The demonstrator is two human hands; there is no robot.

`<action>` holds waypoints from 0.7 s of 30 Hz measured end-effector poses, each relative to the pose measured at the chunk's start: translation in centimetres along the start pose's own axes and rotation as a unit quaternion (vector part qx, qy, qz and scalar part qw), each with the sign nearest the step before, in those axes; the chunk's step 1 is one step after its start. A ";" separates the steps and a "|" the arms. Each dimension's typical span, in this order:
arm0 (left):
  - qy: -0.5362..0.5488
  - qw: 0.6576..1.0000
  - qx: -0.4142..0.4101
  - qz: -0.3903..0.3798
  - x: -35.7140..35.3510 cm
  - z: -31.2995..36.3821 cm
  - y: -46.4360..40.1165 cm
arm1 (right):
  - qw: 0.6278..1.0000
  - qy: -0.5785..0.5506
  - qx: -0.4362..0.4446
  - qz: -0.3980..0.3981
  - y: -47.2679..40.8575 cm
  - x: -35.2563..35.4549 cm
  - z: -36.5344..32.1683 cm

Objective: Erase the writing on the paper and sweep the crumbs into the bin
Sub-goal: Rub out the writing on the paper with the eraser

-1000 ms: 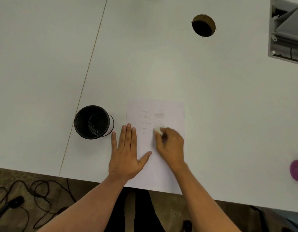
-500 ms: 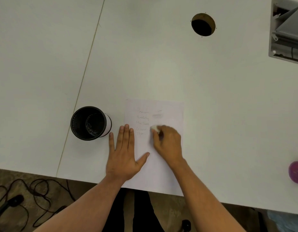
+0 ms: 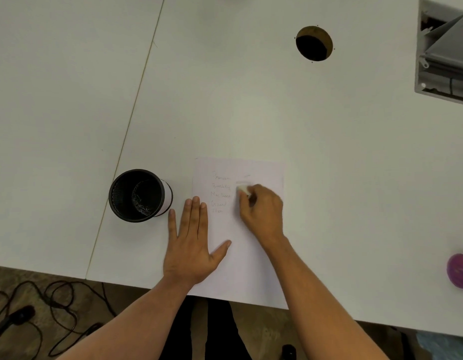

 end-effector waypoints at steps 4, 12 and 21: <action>0.000 1.000 0.001 -0.009 -0.1 0.0 0.0 | 1.000 -0.017 -0.005 0.000 1.9 -0.5 -0.5; -0.002 1.000 0.001 -0.006 0.0 0.0 0.0 | 1.000 0.003 0.018 -0.026 1.1 -0.8 -0.7; 0.000 1.000 -0.001 -0.018 -0.2 0.0 0.0 | 0.996 -0.011 0.014 -0.090 6.1 -2.2 -1.3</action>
Point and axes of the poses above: each hand's wrist, its own y-axis away from the middle knuckle, its own x-axis out of the back of the hand, z = x × y, the point moved 7 cm from there along -y, towards the middle knuckle, and after that the axes turned 13 degrees about -y, right-handed, at the moved point
